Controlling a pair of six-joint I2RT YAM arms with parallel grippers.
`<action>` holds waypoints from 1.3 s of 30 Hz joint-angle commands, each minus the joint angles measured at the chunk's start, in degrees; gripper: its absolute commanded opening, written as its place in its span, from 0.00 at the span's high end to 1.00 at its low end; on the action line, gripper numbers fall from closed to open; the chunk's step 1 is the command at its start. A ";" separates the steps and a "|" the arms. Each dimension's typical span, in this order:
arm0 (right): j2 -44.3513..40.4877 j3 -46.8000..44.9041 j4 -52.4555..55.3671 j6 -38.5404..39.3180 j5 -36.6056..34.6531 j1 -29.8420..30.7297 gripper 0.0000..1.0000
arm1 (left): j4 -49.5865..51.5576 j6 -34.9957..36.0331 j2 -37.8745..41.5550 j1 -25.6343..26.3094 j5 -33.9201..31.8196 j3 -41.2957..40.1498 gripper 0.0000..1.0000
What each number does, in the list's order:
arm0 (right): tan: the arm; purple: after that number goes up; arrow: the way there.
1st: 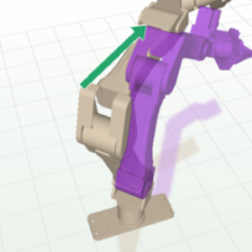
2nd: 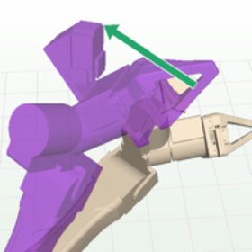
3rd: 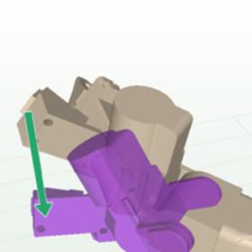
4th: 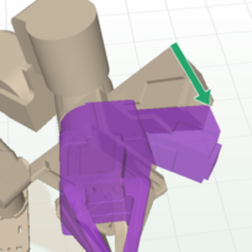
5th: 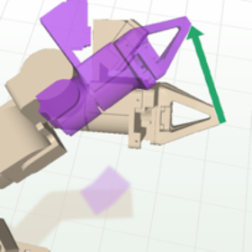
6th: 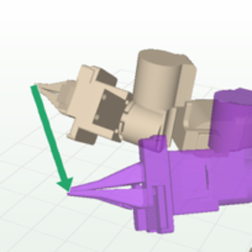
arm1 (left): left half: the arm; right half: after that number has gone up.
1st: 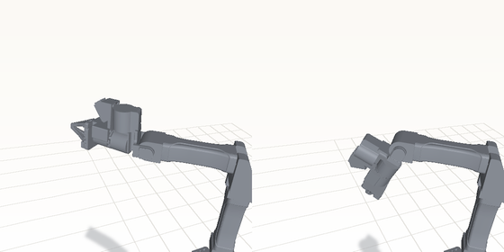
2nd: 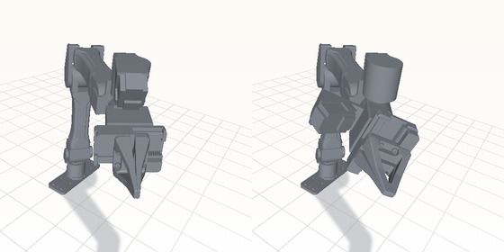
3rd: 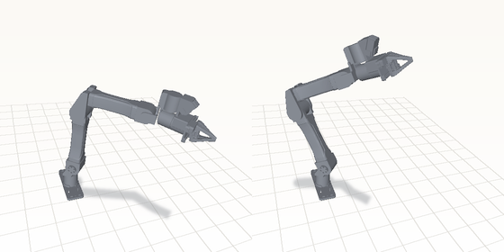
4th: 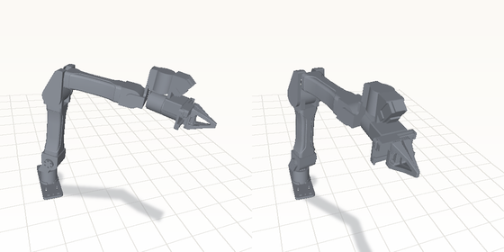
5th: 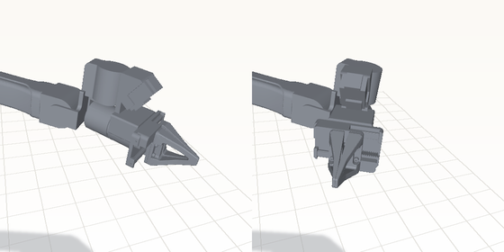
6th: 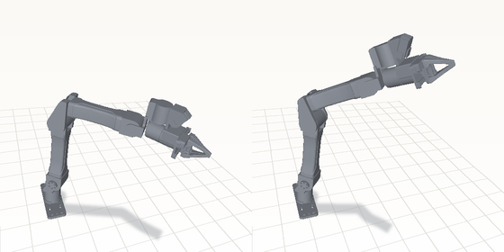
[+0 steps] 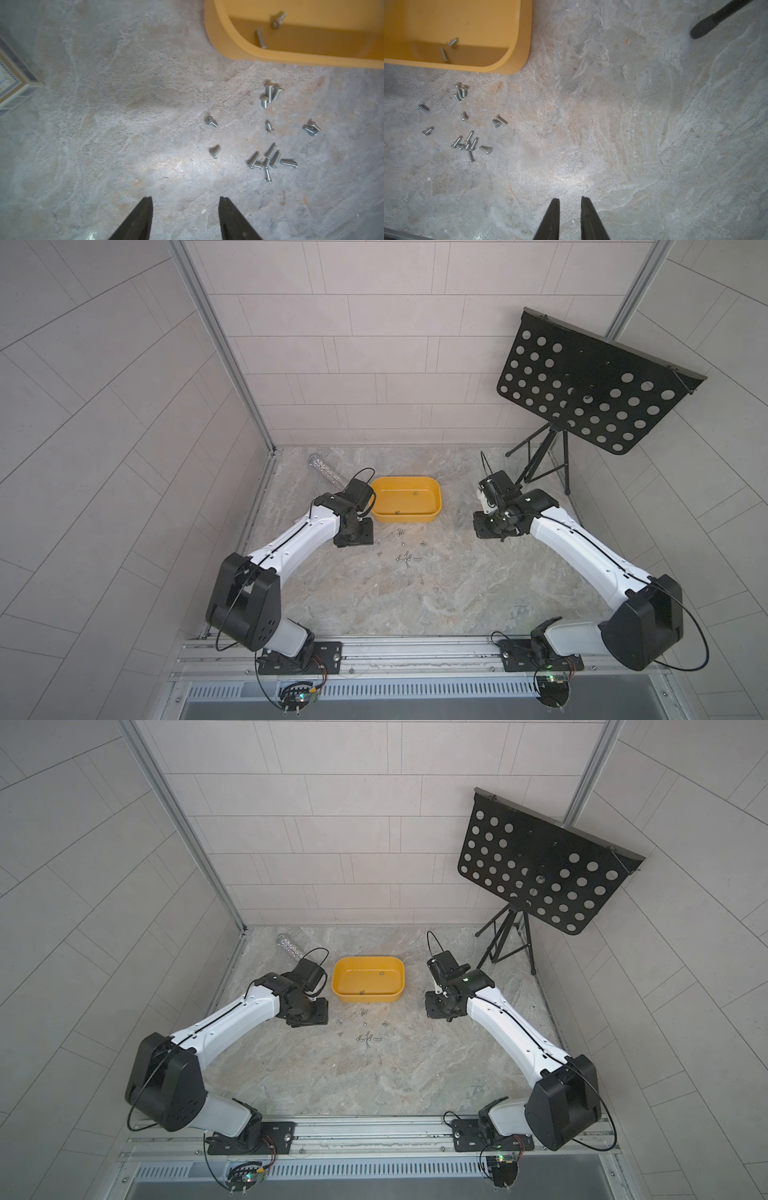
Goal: Put the screws on the desktop into the storage box
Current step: Pick up the screw from the center of the board.
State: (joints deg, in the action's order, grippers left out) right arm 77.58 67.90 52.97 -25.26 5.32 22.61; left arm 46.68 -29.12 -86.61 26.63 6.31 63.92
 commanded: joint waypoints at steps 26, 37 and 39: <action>-0.57 -0.26 1.00 0.80 -0.22 0.33 0.76 | -6.51 4.94 -16.36 5.37 1.30 1.97 0.52; -0.29 -0.37 1.06 0.82 -0.11 0.31 0.76 | -6.07 5.74 -19.42 7.64 -1.49 2.18 0.58; -0.39 -0.55 0.91 0.82 -0.14 0.29 0.76 | -6.06 5.81 -19.99 8.06 -1.89 2.17 0.60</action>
State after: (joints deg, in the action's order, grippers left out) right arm 77.41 67.90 52.97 -25.04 5.41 22.61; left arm 40.10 -24.12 -105.06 33.93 5.50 65.36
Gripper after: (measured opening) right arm 0.240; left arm 0.408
